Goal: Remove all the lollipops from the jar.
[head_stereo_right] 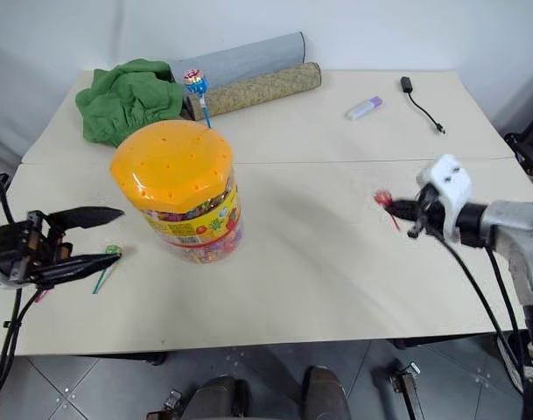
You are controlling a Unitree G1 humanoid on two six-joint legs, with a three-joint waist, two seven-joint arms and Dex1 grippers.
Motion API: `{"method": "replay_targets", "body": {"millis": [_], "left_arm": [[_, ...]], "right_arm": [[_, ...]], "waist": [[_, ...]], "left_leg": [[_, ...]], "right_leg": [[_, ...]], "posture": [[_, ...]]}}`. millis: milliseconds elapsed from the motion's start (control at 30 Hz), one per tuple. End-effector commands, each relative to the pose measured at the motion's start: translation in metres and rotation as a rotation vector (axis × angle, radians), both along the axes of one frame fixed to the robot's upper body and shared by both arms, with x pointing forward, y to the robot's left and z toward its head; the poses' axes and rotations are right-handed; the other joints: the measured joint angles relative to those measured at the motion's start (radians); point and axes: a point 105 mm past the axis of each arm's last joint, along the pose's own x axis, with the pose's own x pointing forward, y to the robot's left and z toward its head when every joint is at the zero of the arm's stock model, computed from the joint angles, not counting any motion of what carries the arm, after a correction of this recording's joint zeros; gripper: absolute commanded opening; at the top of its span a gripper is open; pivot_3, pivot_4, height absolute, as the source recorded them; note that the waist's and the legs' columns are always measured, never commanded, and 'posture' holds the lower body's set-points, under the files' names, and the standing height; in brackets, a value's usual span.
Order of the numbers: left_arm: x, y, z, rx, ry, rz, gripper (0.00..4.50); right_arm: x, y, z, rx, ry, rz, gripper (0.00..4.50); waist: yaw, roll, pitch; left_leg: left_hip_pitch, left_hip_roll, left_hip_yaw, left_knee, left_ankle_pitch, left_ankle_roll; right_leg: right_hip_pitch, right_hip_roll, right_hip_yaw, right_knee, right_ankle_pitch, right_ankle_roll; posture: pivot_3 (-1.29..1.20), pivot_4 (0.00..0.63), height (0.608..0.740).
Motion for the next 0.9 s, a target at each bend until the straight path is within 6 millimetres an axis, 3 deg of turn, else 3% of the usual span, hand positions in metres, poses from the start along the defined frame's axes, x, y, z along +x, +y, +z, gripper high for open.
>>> {"method": "replay_targets", "body": {"millis": [33,233,300,400,533,700,900], "left_arm": [[-0.001,0.002,0.002,0.024,-0.028,0.009,3.06],[0.0,0.007,0.005,-0.001,-0.027,0.046,3.06],[0.002,0.015,0.011,-0.069,-0.037,0.101,3.06],[0.008,0.038,0.017,-0.213,-0.033,0.244,3.06],[0.013,0.059,0.013,-0.3,-0.003,0.374,3.06],[0.01,0.057,0.008,-0.303,0.008,0.393,3.06],[0.003,0.052,0.01,-0.317,0.007,0.379,3.06]], "right_arm": [[0.0,-0.007,-0.003,-0.006,0.007,-0.013,0.26],[-0.003,0.003,0.0,0.033,-0.002,0.106,2.05],[-0.003,0.032,0.034,0.16,-0.146,0.273,2.66],[-0.002,0.081,0.093,0.358,-0.363,0.465,2.66],[0.013,0.141,0.128,0.492,-0.421,0.522,2.66],[0.036,0.207,0.153,0.611,-0.394,0.494,2.66],[0.023,0.268,0.166,0.662,-0.346,0.617,2.66]], "waist": [[0.001,0.001,0.001],[0.001,0.002,0.001],[0.001,0.002,0.001],[-0.012,0.005,0.003],[-0.009,0.006,0.003],[-0.001,0.005,0.003],[-0.009,0.005,0.003]], "left_leg": [[0.0,0.0,0.0,0.0,0.0,0.0],[0.0,0.0,0.0,0.0,0.0,0.0],[0.0,0.0,-0.001,0.0,0.0,0.0],[0.001,0.002,-0.004,0.0,0.0,0.0],[0.001,0.001,-0.01,0.0,0.0,0.0],[-0.001,0.0,-0.013,0.0,0.0,0.0],[-0.003,-0.003,-0.017,0.0,0.0,0.0]], "right_leg": [[0.0,0.0,0.0,0.0,0.0,0.0],[0.0,0.0,0.0,0.0,0.0,0.0],[0.0,0.0,0.0,0.0,0.0,0.0],[0.0,0.0,0.002,-0.001,0.0,0.0],[-0.001,0.0,0.0,0.003,0.0,0.0],[-0.002,-0.001,-0.002,0.005,0.0,0.0],[-0.002,-0.002,-0.004,0.005,0.0,0.0]], "posture": [[0.0,0.15,0.74],[0.0,0.15,0.74],[0.0,0.15,0.74],[0.0,0.15,0.74],[0.0,0.15,0.74],[0.0,0.15,0.74],[0.0,0.15,0.74]]}}
